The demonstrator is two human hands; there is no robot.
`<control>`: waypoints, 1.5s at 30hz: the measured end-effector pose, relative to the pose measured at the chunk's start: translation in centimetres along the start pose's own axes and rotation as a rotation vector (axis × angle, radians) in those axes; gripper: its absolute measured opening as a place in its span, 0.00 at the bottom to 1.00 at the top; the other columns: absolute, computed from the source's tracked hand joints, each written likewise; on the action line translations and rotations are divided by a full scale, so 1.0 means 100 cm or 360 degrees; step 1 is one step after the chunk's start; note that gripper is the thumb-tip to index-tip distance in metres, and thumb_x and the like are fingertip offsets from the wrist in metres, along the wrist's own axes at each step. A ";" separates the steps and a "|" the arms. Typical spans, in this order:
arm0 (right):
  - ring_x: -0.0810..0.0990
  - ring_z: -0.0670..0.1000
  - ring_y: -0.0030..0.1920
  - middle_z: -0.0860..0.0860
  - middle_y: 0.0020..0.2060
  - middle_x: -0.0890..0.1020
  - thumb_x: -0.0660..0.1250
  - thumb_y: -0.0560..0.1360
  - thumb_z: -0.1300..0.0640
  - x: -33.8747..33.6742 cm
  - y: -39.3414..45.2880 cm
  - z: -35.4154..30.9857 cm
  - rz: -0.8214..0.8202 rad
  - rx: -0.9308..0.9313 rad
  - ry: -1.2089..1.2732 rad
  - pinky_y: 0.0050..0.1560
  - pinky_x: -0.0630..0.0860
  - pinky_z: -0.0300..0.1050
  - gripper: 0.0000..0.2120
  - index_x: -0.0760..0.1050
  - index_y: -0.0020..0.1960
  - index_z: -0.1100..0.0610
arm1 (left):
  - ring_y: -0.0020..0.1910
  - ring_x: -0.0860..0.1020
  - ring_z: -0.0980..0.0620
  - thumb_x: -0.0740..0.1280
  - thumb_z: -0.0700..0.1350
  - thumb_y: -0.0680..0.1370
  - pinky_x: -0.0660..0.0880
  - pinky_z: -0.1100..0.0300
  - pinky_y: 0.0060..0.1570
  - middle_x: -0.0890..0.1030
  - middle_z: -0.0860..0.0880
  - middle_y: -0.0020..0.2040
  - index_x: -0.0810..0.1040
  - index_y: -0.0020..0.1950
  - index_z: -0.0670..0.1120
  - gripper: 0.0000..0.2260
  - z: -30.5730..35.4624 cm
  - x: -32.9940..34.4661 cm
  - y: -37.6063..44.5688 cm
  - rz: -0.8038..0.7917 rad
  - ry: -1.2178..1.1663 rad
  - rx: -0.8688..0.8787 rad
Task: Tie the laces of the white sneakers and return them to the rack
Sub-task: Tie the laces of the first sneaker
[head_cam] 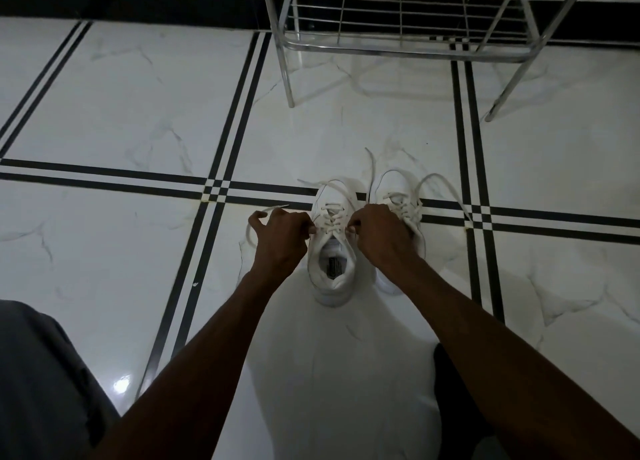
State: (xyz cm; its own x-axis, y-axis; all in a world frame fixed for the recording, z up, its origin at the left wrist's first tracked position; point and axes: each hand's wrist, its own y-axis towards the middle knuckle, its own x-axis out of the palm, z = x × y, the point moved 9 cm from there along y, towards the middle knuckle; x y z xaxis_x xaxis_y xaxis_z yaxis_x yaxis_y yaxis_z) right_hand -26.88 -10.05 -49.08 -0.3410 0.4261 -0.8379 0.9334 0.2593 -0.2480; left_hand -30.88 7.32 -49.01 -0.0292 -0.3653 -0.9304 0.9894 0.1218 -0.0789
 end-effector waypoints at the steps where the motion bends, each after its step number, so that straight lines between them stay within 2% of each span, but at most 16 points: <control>1: 0.85 0.55 0.46 0.56 0.46 0.86 0.66 0.74 0.63 0.003 0.000 0.005 0.0015 0.0032 -0.0021 0.42 0.75 0.41 0.09 0.85 0.48 0.58 | 0.55 0.78 0.51 0.64 0.33 0.74 0.56 0.43 0.65 0.83 0.55 0.42 0.78 0.46 0.55 0.15 0.000 0.002 -0.002 -0.0025 0.0007 0.0008; 3: 0.83 0.55 0.52 0.57 0.51 0.85 0.65 0.77 0.60 0.011 0.000 0.015 -0.0006 0.0119 0.0007 0.48 0.75 0.44 0.09 0.83 0.53 0.60 | 0.53 0.78 0.51 0.62 0.31 0.70 0.58 0.43 0.63 0.83 0.56 0.42 0.71 0.46 0.56 0.18 -0.001 0.006 -0.004 -0.0066 -0.0001 0.0001; 5: 0.82 0.55 0.55 0.58 0.54 0.84 0.65 0.78 0.59 0.015 -0.001 0.019 -0.0029 0.0158 -0.0030 0.52 0.75 0.44 0.11 0.81 0.56 0.61 | 0.52 0.78 0.50 0.62 0.32 0.69 0.59 0.44 0.62 0.83 0.56 0.42 0.71 0.47 0.54 0.17 -0.004 0.008 -0.007 -0.0063 -0.0030 -0.0028; 9: 0.85 0.56 0.49 0.56 0.48 0.85 0.65 0.77 0.61 0.000 -0.009 0.003 0.0138 0.0052 -0.0253 0.49 0.81 0.47 0.07 0.82 0.50 0.60 | 0.55 0.77 0.47 0.64 0.34 0.72 0.60 0.44 0.62 0.81 0.55 0.41 0.74 0.50 0.51 0.13 -0.008 0.012 -0.010 -0.0058 -0.0004 -0.0104; 12: 0.85 0.57 0.49 0.56 0.48 0.86 0.65 0.76 0.60 -0.002 -0.009 0.000 0.0120 0.0023 -0.0296 0.48 0.82 0.50 0.08 0.83 0.50 0.59 | 0.55 0.78 0.47 0.64 0.34 0.73 0.60 0.43 0.63 0.80 0.56 0.41 0.75 0.49 0.52 0.13 -0.007 0.013 -0.010 -0.0090 -0.0040 -0.0136; 15: 0.83 0.57 0.51 0.58 0.51 0.84 0.64 0.77 0.59 0.003 -0.006 0.000 -0.0007 0.0002 -0.0179 0.48 0.78 0.48 0.10 0.82 0.52 0.60 | 0.58 0.76 0.47 0.64 0.36 0.77 0.58 0.41 0.66 0.83 0.54 0.49 0.79 0.50 0.51 0.10 -0.002 0.009 -0.006 -0.0117 -0.0021 -0.0130; 17: 0.82 0.56 0.47 0.57 0.48 0.83 0.63 0.76 0.62 -0.002 -0.008 -0.012 0.0001 -0.0172 -0.0121 0.43 0.75 0.46 0.09 0.82 0.48 0.59 | 0.62 0.75 0.46 0.63 0.37 0.79 0.56 0.40 0.68 0.83 0.53 0.53 0.79 0.53 0.51 0.11 0.003 0.007 -0.005 -0.0120 0.0043 -0.0057; 20: 0.82 0.54 0.43 0.56 0.43 0.84 0.64 0.75 0.63 -0.004 -0.009 -0.020 -0.0026 -0.0293 -0.0058 0.40 0.72 0.44 0.08 0.83 0.44 0.59 | 0.66 0.74 0.46 0.65 0.34 0.76 0.52 0.38 0.70 0.83 0.54 0.57 0.77 0.60 0.52 0.17 0.013 0.007 -0.003 -0.0137 0.0083 0.0110; 22: 0.83 0.54 0.41 0.55 0.42 0.85 0.64 0.74 0.64 -0.004 -0.007 -0.017 -0.0008 -0.0284 -0.0029 0.41 0.73 0.43 0.09 0.83 0.43 0.58 | 0.65 0.74 0.46 0.66 0.34 0.76 0.51 0.38 0.70 0.84 0.53 0.55 0.79 0.58 0.52 0.17 0.017 0.004 -0.001 -0.0119 0.0130 0.0178; 26: 0.84 0.55 0.41 0.56 0.42 0.86 0.64 0.73 0.67 -0.006 -0.008 -0.013 0.0015 -0.0246 -0.0010 0.43 0.76 0.43 0.10 0.84 0.44 0.60 | 0.59 0.77 0.46 0.65 0.33 0.75 0.53 0.35 0.69 0.84 0.53 0.44 0.80 0.47 0.51 0.12 0.018 0.000 -0.002 -0.0044 0.0258 0.0229; 30: 0.83 0.54 0.44 0.56 0.45 0.84 0.64 0.75 0.65 -0.007 -0.012 -0.014 0.0076 -0.0248 -0.0083 0.40 0.73 0.43 0.09 0.83 0.47 0.59 | 0.59 0.76 0.43 0.68 0.33 0.70 0.55 0.35 0.67 0.82 0.53 0.47 0.77 0.50 0.50 0.15 0.018 0.004 -0.008 0.0010 0.0390 0.0319; 34: 0.80 0.57 0.51 0.58 0.51 0.80 0.61 0.79 0.61 -0.007 -0.020 -0.018 0.0190 -0.0280 -0.0257 0.47 0.74 0.48 0.09 0.79 0.52 0.62 | 0.57 0.76 0.43 0.68 0.32 0.67 0.58 0.36 0.65 0.82 0.53 0.45 0.75 0.51 0.51 0.18 0.017 0.004 -0.008 0.0044 0.0483 0.0344; 40: 0.82 0.57 0.50 0.58 0.51 0.81 0.63 0.78 0.65 -0.001 -0.019 -0.016 0.0197 -0.0233 -0.0330 0.45 0.72 0.45 0.07 0.80 0.50 0.62 | 0.54 0.73 0.44 0.67 0.33 0.67 0.62 0.41 0.59 0.77 0.54 0.41 0.70 0.47 0.51 0.16 0.005 0.013 -0.010 0.0092 0.0354 0.0284; 42: 0.81 0.57 0.50 0.59 0.52 0.81 0.63 0.77 0.65 0.001 -0.019 -0.014 0.0172 -0.0217 -0.0343 0.44 0.69 0.44 0.06 0.79 0.50 0.62 | 0.55 0.72 0.43 0.68 0.34 0.70 0.60 0.42 0.58 0.77 0.54 0.41 0.70 0.47 0.51 0.14 0.003 0.015 -0.008 0.0049 0.0259 0.0205; 45: 0.79 0.59 0.53 0.60 0.53 0.80 0.62 0.78 0.64 0.001 -0.018 -0.013 0.0094 -0.0242 -0.0274 0.47 0.69 0.45 0.07 0.78 0.51 0.64 | 0.60 0.74 0.44 0.64 0.35 0.74 0.58 0.43 0.63 0.80 0.54 0.45 0.75 0.50 0.49 0.10 -0.005 0.022 0.001 -0.0261 -0.0016 -0.0032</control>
State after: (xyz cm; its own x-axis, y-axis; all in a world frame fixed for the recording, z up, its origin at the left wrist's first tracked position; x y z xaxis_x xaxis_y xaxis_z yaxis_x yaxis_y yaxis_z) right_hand -28.69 -9.37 -48.10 -0.2499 0.2939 -0.9226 0.9192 0.3714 -0.1307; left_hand -30.95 6.99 -51.24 -0.1885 -0.3911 -0.9008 0.9684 0.0783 -0.2367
